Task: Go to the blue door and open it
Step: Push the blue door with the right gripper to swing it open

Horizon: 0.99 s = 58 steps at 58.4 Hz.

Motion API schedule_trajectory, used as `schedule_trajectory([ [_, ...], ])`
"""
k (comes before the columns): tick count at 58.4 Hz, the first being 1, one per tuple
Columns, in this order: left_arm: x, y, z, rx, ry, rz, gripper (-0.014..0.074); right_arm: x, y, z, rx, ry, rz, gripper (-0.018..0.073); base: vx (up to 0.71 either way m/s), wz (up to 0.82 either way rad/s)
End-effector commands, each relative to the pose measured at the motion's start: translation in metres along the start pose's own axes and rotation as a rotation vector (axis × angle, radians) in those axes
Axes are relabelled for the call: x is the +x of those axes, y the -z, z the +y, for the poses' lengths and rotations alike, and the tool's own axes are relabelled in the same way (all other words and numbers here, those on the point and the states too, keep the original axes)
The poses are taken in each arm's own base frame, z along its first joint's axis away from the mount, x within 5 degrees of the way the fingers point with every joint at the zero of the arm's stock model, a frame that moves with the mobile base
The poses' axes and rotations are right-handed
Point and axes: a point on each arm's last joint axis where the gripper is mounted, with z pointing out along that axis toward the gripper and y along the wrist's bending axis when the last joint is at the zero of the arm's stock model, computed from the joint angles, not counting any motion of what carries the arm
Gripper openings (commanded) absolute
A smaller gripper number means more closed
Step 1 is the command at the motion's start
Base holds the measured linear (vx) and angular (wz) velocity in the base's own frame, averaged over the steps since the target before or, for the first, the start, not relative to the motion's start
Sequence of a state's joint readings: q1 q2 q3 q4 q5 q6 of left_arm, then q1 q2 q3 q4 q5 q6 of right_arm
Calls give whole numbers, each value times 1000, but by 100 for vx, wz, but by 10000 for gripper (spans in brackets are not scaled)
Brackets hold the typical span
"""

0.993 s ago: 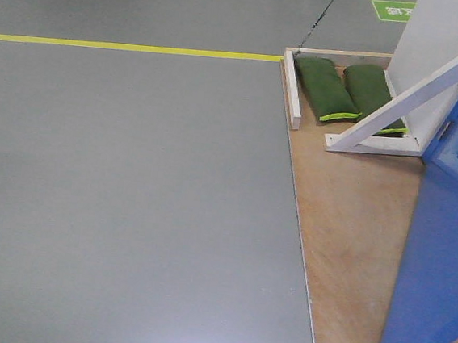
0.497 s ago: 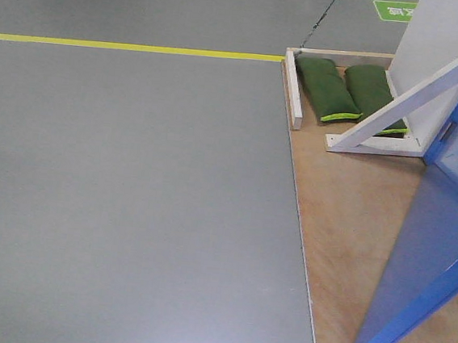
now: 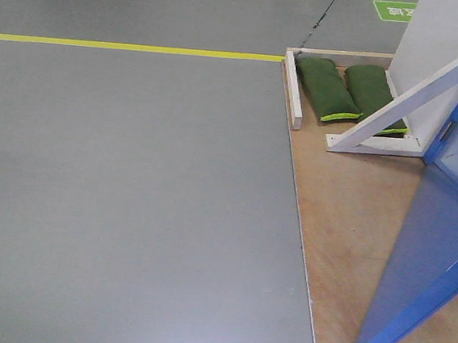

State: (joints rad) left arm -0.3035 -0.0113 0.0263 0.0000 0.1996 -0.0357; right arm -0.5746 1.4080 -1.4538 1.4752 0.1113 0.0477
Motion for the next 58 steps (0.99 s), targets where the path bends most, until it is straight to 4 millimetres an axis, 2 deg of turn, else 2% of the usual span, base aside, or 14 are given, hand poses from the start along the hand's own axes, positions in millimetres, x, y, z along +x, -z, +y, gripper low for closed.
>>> schedule_trajectory([
  [1, -17, 3, -1, 9, 11, -123, 73, 19, 9, 19, -53, -1, 138, -1, 0, 0],
  [18, -17, 3, -1, 9, 11, -123, 73, 59, 12, 24, -69, -20, 236, -1, 0, 0],
  [49, -17, 3, -1, 9, 11, -123, 73, 62, 11, 22, -62, -20, 268, -1, 0, 0],
  [58, -17, 3, -1, 9, 11, -123, 73, 78, 8, 18, -50, -27, 313, -1, 0, 0],
])
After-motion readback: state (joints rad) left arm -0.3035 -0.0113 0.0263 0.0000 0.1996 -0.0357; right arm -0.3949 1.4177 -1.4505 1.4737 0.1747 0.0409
